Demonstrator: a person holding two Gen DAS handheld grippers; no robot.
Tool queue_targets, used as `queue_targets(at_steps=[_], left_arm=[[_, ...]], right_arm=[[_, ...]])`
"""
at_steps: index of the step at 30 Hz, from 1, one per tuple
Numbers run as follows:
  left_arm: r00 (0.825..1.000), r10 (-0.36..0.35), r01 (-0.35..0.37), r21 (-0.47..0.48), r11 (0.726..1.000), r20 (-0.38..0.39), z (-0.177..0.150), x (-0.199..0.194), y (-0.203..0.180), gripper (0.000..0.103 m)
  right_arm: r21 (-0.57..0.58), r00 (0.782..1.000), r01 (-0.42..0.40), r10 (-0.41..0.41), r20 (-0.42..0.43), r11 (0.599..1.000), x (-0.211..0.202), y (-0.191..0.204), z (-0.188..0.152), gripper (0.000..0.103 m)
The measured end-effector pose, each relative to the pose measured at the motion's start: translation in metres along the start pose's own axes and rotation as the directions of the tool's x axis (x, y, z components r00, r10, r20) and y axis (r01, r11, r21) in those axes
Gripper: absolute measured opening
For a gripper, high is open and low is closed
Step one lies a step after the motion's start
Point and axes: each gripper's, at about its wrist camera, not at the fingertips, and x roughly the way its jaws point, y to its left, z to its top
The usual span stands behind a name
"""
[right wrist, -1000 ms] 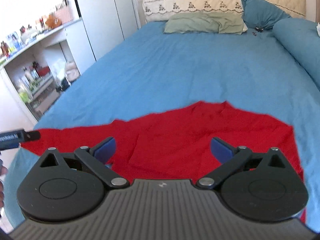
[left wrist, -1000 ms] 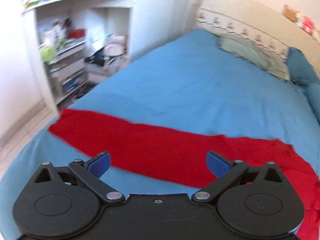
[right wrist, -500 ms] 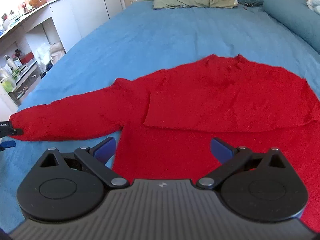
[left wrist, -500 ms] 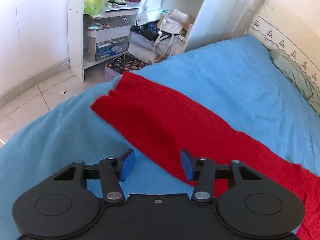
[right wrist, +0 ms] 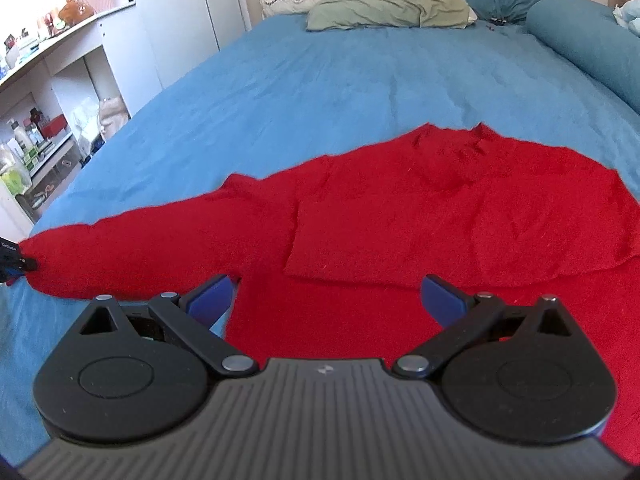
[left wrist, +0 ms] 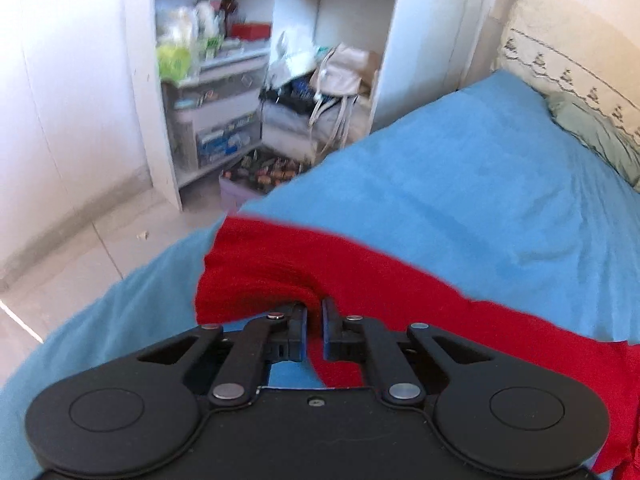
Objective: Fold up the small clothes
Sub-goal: 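Fold the held sleeve across the sweater body and open the left gripper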
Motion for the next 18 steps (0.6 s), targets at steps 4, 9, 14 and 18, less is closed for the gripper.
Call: queue_targets(at_steps=[4, 9, 14, 18], left_arm=[[0.997, -0.041, 0.035, 0.097, 0.995, 0.060, 0.011, -0.030, -0.036, 0.007], [0.967, -0.231, 0.183, 0.341, 0.922, 0.106, 0.011, -0.083, -0.132, 0.006], [0.893, -0.446, 0.352, 0.521, 0.777, 0.062, -0.022, -0.133, -0.256, 0.006], [0.813, -0.575, 0.518, 0.566, 0.641, -0.093, -0.077, -0.145, -0.352, 0.006]], right_arm=[[0.025, 1.000, 0.002, -0.002, 0.025, 1.000, -0.009, -0.018, 0.011, 0.103], [0.081, 0.998, 0.005, -0.010, 0.060, 0.997, -0.028, -0.055, 0.027, 0.103], [0.124, 0.993, 0.049, -0.061, 0.100, 0.991, -0.054, -0.117, 0.047, 0.103], [0.143, 0.984, 0.114, -0.132, 0.124, 0.983, -0.069, -0.175, 0.058, 0.103]])
